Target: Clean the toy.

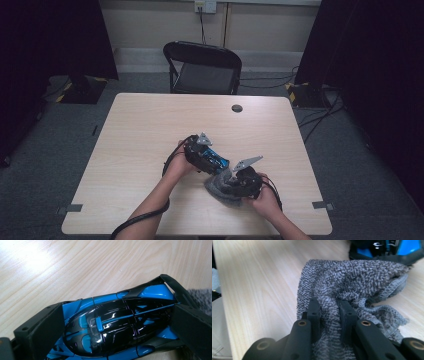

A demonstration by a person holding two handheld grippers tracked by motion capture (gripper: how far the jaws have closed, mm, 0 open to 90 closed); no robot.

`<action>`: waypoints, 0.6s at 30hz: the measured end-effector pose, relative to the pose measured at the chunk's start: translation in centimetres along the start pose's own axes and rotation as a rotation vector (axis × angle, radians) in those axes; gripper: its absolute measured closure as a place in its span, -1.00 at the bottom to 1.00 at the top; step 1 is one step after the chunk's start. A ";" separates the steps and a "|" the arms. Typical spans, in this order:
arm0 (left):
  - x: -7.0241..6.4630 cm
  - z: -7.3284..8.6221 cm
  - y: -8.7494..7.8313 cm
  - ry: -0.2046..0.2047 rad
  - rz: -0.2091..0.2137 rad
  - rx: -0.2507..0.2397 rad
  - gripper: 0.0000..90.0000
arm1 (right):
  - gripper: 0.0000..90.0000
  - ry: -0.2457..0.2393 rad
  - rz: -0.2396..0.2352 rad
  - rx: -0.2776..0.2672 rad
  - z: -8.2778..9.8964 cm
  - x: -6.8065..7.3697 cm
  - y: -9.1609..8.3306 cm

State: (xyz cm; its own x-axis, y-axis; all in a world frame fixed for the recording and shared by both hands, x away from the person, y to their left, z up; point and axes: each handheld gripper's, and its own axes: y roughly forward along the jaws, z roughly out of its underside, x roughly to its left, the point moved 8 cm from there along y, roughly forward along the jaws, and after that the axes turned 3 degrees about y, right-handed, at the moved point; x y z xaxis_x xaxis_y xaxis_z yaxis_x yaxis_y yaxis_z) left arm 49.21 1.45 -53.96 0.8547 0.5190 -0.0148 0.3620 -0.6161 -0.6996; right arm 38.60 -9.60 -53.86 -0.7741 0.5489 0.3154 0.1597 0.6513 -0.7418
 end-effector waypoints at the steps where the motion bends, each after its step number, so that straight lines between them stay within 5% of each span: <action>1: 0.0 0.0 0.0 0.000 0.000 -0.001 -1.00 | 0.66 0.000 -0.008 -0.001 0.0 0.2 0.1; 18: 0.0 0.0 0.0 -0.006 0.000 -0.012 -1.00 | 0.66 -0.099 -0.072 0.025 -0.3 1.5 0.0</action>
State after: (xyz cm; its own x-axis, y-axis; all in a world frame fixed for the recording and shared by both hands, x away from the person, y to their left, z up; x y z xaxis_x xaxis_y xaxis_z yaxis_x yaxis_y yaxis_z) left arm 49.18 1.51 -53.96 0.8527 0.5220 -0.0190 0.3664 -0.6236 -0.6906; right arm 37.59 -8.59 -53.22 -0.8399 0.4458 0.3095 0.0868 0.6733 -0.7342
